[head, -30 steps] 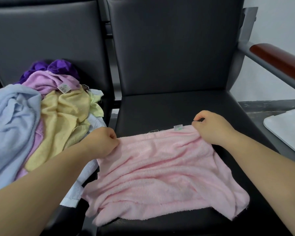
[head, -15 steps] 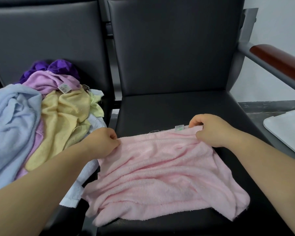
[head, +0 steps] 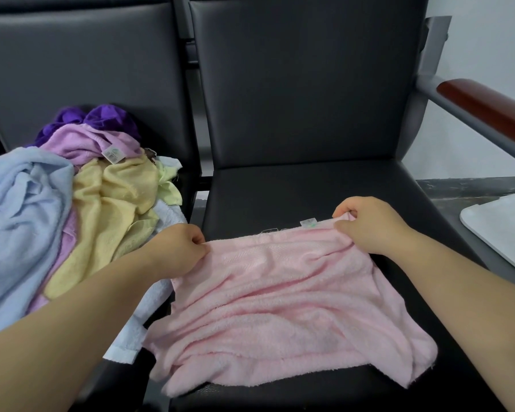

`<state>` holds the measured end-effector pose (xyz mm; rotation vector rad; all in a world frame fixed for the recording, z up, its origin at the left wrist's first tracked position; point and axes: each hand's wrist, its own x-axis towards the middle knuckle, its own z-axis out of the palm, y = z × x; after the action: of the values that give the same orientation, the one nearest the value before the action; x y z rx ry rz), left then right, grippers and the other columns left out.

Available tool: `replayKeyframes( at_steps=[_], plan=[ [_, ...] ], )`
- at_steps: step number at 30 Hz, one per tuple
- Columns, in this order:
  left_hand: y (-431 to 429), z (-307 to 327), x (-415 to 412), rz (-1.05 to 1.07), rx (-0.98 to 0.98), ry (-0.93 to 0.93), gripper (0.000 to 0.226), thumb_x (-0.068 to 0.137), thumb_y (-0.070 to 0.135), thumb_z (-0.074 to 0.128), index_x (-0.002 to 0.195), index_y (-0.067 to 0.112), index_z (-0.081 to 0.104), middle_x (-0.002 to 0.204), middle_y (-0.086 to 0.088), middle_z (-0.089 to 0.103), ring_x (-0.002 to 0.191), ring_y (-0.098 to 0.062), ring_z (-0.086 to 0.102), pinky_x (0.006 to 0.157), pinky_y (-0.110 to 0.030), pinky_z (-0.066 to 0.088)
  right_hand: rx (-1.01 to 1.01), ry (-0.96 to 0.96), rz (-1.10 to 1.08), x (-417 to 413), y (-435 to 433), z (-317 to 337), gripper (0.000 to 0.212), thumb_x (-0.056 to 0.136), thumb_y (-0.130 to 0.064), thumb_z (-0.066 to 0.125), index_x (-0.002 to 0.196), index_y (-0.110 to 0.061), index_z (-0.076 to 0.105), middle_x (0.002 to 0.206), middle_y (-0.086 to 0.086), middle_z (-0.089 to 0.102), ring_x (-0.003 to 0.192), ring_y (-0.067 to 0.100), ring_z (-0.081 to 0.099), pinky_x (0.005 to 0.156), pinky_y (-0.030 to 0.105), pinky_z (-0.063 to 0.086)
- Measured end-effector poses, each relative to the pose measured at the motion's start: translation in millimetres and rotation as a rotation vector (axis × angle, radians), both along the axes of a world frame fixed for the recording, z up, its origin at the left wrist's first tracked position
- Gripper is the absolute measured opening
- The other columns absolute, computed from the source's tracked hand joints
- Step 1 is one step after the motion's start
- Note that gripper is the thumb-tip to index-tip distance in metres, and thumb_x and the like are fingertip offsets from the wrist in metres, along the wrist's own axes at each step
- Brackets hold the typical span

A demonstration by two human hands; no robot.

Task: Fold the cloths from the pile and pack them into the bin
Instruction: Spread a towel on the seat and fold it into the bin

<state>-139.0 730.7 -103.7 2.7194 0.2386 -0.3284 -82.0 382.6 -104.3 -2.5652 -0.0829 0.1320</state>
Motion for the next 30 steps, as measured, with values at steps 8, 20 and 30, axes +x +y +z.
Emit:
replayKeyframes(
  at_steps=[8, 20, 30],
  plan=[
    [2.6, -2.3, 1.0, -0.018, 0.015, 0.002, 0.016, 0.098, 0.033, 0.058, 0.088, 0.022, 0.065, 0.082, 0.005, 0.067, 0.078, -0.011, 0.061, 0.063, -0.024, 0.044, 0.046, 0.163, 0.084, -3.3, -0.4, 12.4, 0.033, 0.089, -0.002, 0.062, 0.099, -0.033, 0.07, 0.109, -0.014, 0.059, 0.098, 0.009, 0.057, 0.072, 0.024, 0.047],
    [3.8, -3.8, 3.0, -0.028, 0.018, 0.01, 0.016, 0.099, 0.032, 0.056, 0.088, 0.022, 0.064, 0.081, 0.004, 0.066, 0.076, -0.012, 0.06, 0.063, -0.025, 0.043, 0.145, 0.048, -0.158, 1.3, 3.0, 6.2, 0.027, 0.094, -0.027, 0.065, 0.089, -0.001, 0.07, 0.096, 0.018, 0.072, 0.072, 0.027, 0.057, 0.066, 0.037, 0.045],
    [4.7, -5.6, 6.6, -0.017, 0.035, 0.021, 0.017, 0.1, 0.026, 0.052, 0.087, 0.021, 0.062, 0.086, 0.002, 0.065, 0.082, -0.016, 0.059, 0.062, -0.025, 0.042, -0.112, 0.009, -0.075, -7.7, 12.1, 3.6, 0.013, 0.099, -0.026, 0.057, 0.091, -0.024, 0.067, 0.09, -0.009, 0.067, 0.08, 0.018, 0.064, 0.077, 0.043, 0.06]
  ],
)
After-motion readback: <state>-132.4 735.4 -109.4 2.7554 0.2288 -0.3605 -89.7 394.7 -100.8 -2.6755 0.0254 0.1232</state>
